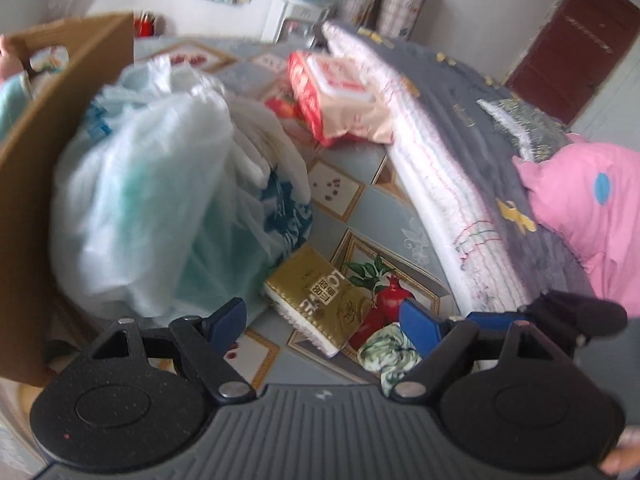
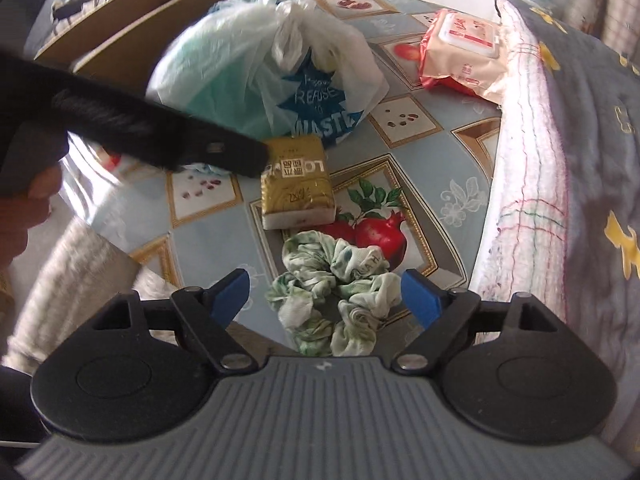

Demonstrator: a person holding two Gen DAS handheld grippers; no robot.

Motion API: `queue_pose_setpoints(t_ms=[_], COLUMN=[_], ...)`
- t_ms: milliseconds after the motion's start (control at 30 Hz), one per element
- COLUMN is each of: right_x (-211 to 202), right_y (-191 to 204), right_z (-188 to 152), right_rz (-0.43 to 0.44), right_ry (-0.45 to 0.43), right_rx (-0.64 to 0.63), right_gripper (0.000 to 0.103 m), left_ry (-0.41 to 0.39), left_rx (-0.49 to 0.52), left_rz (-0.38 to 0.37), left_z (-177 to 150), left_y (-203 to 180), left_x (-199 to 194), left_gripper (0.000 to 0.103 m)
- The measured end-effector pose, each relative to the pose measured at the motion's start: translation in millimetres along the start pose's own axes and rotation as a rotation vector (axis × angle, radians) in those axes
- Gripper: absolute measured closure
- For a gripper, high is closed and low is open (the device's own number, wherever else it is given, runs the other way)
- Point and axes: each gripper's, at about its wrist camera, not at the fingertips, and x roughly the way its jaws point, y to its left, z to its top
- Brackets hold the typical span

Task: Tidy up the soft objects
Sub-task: 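Move both grippers down to the items lying on the floor mat, then close the right gripper on the green floral scrunchie while the left gripper grasps the gold box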

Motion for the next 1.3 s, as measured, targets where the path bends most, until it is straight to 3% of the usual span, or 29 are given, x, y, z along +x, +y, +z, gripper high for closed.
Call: queue_pose_setpoints(t_ms=[233,400,567,900,1300], right_x=[19,30,28,27,21], right_y=[-3,-11,-26,-30,-39], right_z=[-5,-10,-10,-15,-18], right_rz=[-0.034,-0.036,-0.036,-0.04,-0.01], right_ry=[0.013,0.034,0.013,0.003,-0.008], right_rx=[-0.009,0.042,0.13,0.165,0.283], right_gripper=[0.023,0.049,0.064,0.066,0.073], left_ry=[0.059,0.07,0.061,0.058,0.03], left_rx=[0.025,0.049,0.086,0.074,0.095], left_rz=[0.059,0.098,0.151,0.251,0.197], left_z=[6,9,11,14,5], left_y=[-15,-25,-34,-37,-28], left_x=[32,46,57,80,68], left_gripper=[0.018,0.018,0.018,0.021,0.027])
